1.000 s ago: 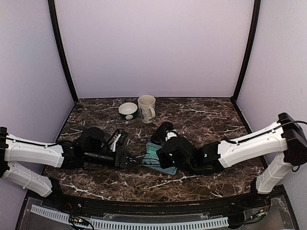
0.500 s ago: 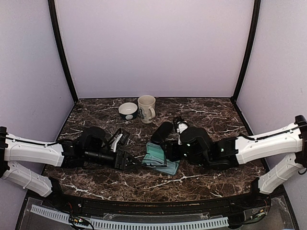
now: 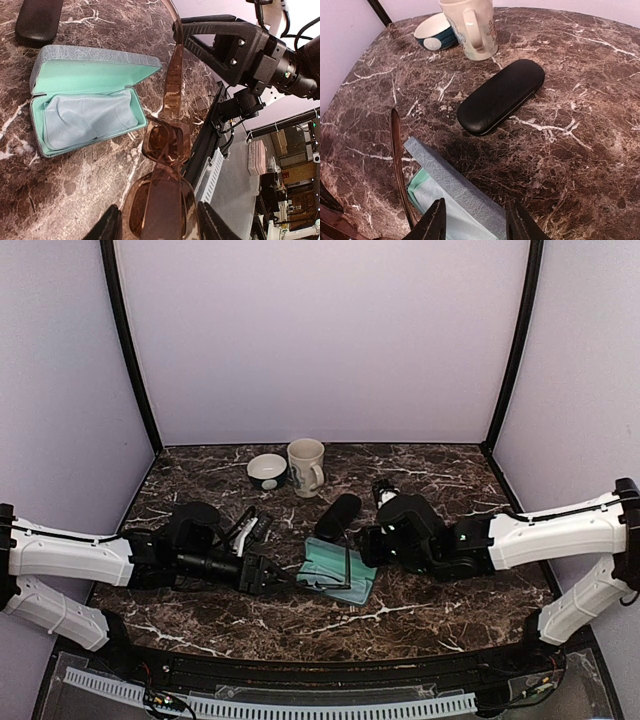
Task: Organize the sunglasses
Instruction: Fold the left temple of the sunglasses with the sunglasses.
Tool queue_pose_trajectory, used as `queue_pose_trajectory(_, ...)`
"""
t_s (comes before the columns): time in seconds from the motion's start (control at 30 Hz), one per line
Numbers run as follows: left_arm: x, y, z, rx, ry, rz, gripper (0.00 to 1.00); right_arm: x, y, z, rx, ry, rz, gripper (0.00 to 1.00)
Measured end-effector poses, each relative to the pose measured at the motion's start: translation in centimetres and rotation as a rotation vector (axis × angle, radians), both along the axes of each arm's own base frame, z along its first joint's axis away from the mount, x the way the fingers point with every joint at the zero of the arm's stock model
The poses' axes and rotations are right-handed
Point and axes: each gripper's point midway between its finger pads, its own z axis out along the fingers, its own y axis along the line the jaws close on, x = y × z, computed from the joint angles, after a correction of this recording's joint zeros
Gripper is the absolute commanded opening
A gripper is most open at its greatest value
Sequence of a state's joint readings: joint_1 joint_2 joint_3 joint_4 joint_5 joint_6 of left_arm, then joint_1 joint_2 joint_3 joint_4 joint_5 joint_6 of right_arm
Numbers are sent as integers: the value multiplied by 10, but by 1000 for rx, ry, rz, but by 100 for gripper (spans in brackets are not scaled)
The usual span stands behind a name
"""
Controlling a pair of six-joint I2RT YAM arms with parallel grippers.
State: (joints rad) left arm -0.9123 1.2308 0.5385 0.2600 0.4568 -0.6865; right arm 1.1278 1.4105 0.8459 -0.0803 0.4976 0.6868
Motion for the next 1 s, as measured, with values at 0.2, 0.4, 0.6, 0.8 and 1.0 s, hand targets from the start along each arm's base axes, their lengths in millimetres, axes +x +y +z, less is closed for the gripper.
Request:
queue_pose_trajectory(0.2,0,0,0,0,-3,0,0,-6,18,-15,-34,43,79,38)
queue_pose_trajectory(0.4,0,0,0,2,-4,1,0,-13,39,-12,-38,41,149,37)
queue_pose_trajectory(0.6,1,0,-1,4,-4,2,0,-32,65,-18,-58,51,237,37)
queue_pose_trajectory(0.8,1,0,-1,5,-5,3,0,-45,76,-26,-85,59,298,37)
queue_pose_trajectory(1.0,1,-1,-2,7,-23,-9,0,-45,72,-21,-99,42,321,40)
